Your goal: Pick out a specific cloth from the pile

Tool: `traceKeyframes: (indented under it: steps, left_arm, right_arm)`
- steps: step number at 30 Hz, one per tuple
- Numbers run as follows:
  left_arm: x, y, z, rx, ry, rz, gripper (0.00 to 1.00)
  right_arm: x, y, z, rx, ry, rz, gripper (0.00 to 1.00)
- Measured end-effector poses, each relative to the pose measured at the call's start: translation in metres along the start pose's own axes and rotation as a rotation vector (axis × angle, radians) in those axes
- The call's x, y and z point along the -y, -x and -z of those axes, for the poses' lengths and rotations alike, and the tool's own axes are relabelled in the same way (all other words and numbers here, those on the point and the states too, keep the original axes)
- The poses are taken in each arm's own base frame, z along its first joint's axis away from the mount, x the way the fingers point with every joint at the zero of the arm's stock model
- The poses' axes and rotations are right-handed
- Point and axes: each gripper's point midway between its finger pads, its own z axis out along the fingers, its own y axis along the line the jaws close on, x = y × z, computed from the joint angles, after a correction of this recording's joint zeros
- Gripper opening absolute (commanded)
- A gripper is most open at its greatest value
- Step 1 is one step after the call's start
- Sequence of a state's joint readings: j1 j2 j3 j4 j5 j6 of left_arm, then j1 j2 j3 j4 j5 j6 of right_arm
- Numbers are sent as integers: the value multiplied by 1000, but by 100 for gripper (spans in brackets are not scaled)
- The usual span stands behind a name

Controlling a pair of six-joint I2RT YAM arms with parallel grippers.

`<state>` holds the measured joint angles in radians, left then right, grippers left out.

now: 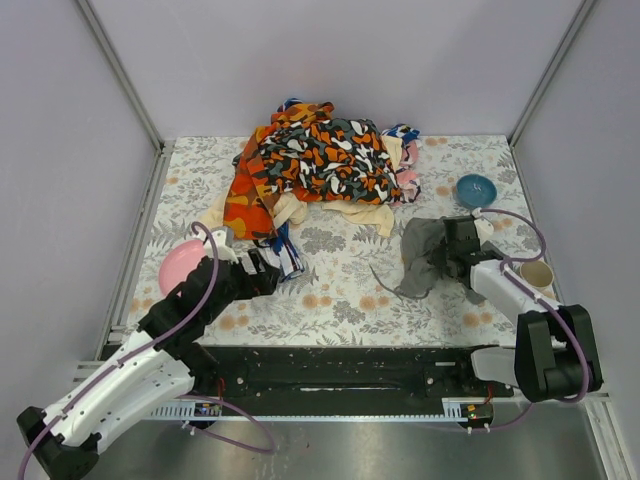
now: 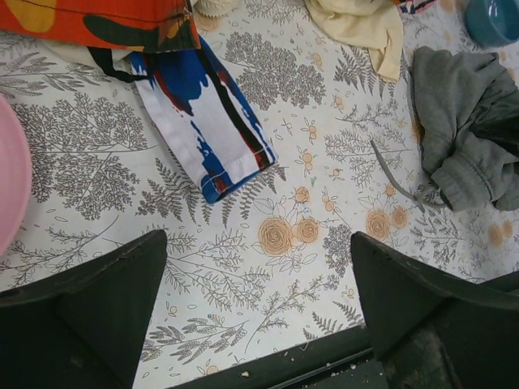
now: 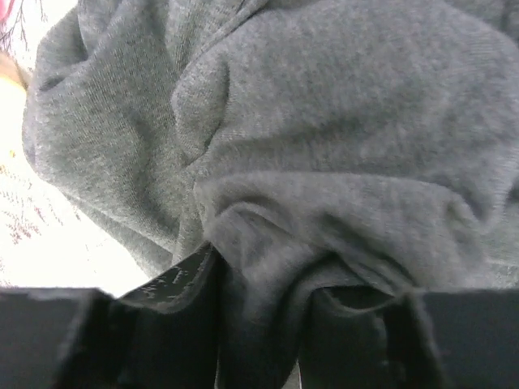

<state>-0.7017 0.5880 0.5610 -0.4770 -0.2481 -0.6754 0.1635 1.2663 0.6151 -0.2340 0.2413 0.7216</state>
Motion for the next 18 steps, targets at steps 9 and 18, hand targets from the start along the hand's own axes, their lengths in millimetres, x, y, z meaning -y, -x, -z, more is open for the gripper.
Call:
traceKeyframes:
  steps: [9, 18]
  left_arm:
    - [-7, 14, 8, 79, 28, 20, 99]
    - [-19, 20, 14, 97, 95, 17, 99]
  right_arm:
    - [-12, 45, 80, 109, 95, 4, 99]
    - [-33, 150, 247, 530, 342, -35, 99]
